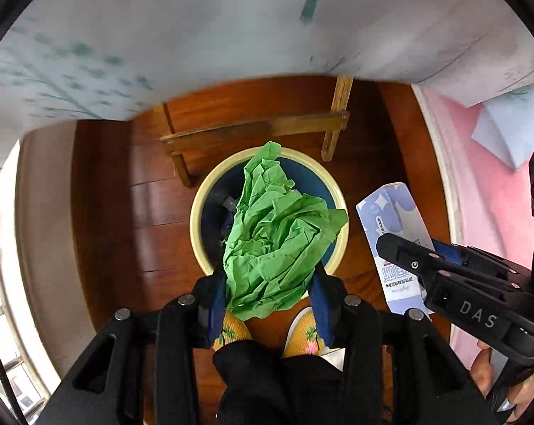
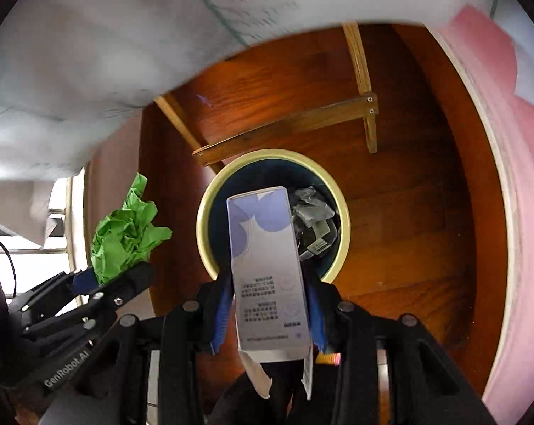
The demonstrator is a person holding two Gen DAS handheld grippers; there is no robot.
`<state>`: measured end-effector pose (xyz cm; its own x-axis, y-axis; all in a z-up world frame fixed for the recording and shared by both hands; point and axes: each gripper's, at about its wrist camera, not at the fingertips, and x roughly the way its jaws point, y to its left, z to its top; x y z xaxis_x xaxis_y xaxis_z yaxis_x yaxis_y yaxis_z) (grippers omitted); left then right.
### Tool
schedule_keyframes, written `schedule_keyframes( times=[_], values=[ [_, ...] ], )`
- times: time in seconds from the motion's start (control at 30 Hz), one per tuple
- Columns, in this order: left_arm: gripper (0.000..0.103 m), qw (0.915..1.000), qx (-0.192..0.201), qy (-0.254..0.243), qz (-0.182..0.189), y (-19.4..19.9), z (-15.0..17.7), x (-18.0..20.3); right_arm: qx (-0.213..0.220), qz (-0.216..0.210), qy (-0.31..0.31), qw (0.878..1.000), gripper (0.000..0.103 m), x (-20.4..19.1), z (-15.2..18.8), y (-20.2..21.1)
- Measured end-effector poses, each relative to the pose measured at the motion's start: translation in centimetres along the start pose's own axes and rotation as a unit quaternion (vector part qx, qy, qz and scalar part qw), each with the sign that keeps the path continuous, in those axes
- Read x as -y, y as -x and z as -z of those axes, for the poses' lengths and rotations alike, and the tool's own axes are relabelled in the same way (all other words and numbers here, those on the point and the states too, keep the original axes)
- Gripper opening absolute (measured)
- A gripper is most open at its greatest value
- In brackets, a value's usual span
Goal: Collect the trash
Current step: 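Open the left tool over the bin to drop the green paper while the right tool holds the box, then open the right tool to drop the white milk box into the bin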
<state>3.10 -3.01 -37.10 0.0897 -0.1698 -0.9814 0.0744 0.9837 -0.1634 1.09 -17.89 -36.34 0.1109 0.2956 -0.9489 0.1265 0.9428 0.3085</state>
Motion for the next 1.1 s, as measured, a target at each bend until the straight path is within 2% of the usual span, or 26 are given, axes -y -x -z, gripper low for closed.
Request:
schedule_keyframes(
  times=[0.2, 0.23, 0.27, 0.33, 0.43, 0.83, 0.9, 0.97, 1.1],
  values=[
    [0.046, 0.9999, -0.003, -0.016, -0.005, -3.2, -0.9, 0.2, -0.001, 0.001, -0.013, 1.0, 0.037, 1.2, -0.2, -2.3],
    [0.052, 0.9998, -0.005, -0.018, -0.008, -3.6, -1.0, 0.3, -0.003, 0.002, -0.013, 1.0, 0.037, 1.3, -0.3, -2.6],
    [0.064, 0.9997, -0.008, -0.019, -0.011, -3.8, -1.0, 0.4, -0.005, 0.001, -0.013, 1.0, 0.037, 1.3, -0.3, -2.5],
    [0.075, 0.9997, -0.008, -0.015, -0.016, -4.3, -1.3, 0.1, -0.007, 0.002, -0.015, 1.0, 0.037, 1.2, -0.3, -2.7],
    [0.087, 0.9997, -0.009, -0.006, -0.022, -4.5, -1.4, -0.5, -0.007, 0.001, -0.021, 1.0, 0.037, 1.2, -0.6, -2.8],
    [0.087, 0.9968, 0.016, 0.05, -0.061, -2.3, -0.1, -4.9, -0.015, -0.011, -0.011, 1.0, 0.04, -1.6, -1.4, -3.8],
    [0.087, 0.9959, 0.021, 0.059, -0.065, -1.7, 0.1, -5.6, -0.021, -0.008, -0.013, 1.0, 0.056, -2.0, -1.6, -4.0],
    [0.087, 0.9951, 0.026, 0.066, -0.07, -1.2, 0.3, -6.2, -0.018, -0.01, -0.011, 1.0, 0.062, -2.4, -1.7, -3.9],
    [0.087, 0.9935, 0.033, 0.078, -0.076, -0.1, 0.5, -6.9, -0.008, -0.01, 0.001, 1.0, 0.062, -3.1, -1.7, -3.0]
  ],
)
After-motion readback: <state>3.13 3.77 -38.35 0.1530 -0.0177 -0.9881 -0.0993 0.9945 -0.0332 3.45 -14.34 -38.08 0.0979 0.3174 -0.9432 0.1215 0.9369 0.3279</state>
